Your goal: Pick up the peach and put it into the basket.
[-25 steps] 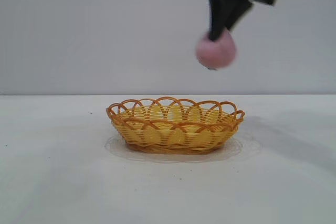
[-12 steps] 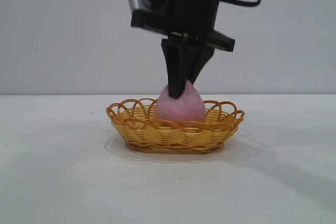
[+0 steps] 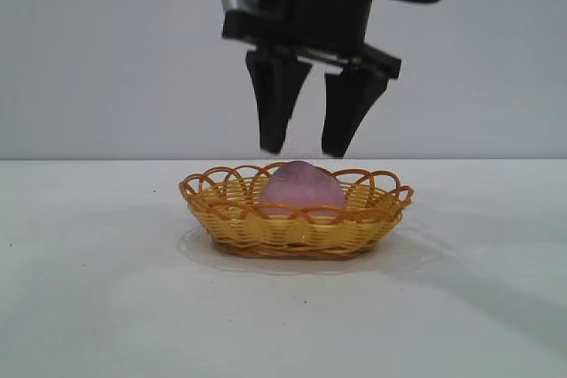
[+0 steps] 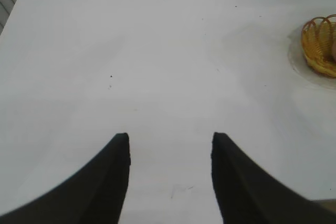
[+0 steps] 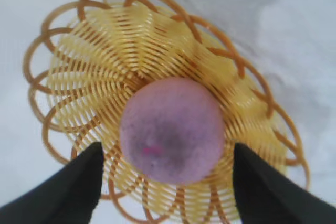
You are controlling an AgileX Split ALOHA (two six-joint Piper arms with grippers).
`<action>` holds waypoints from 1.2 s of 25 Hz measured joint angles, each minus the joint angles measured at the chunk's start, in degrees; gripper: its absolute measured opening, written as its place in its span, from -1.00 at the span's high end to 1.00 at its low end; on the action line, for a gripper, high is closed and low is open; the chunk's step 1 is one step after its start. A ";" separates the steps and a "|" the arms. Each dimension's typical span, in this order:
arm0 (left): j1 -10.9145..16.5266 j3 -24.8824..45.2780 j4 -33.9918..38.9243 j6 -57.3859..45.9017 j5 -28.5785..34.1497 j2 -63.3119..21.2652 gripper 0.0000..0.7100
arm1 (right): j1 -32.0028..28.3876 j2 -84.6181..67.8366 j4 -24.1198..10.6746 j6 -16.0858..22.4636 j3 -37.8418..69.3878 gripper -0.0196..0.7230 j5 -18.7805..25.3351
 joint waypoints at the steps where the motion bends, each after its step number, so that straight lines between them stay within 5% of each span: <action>1: 0.00 0.00 0.00 0.00 0.00 0.00 0.13 | -0.83 -1.10 -1.08 1.18 0.00 -0.28 -0.10; 7: 0.00 0.00 0.00 0.00 0.00 0.00 0.13 | -15.69 -4.21 -7.60 7.49 1.56 -0.34 -2.46; 14: 0.00 0.00 0.00 0.00 0.00 0.00 0.13 | -35.51 -2.27 -6.64 9.97 6.73 -0.34 -6.74; 22: 0.00 0.00 0.00 0.12 0.00 0.00 0.13 | -37.04 -6.93 -6.16 9.97 10.76 -0.34 -8.24; 27: 0.00 0.00 0.00 0.12 0.00 0.00 0.13 | -36.17 -25.90 -6.02 8.88 33.49 -0.34 -16.73; 30: 0.00 0.00 0.00 0.12 0.00 0.00 0.13 | -35.89 -39.90 -3.89 4.65 45.15 -0.34 -16.60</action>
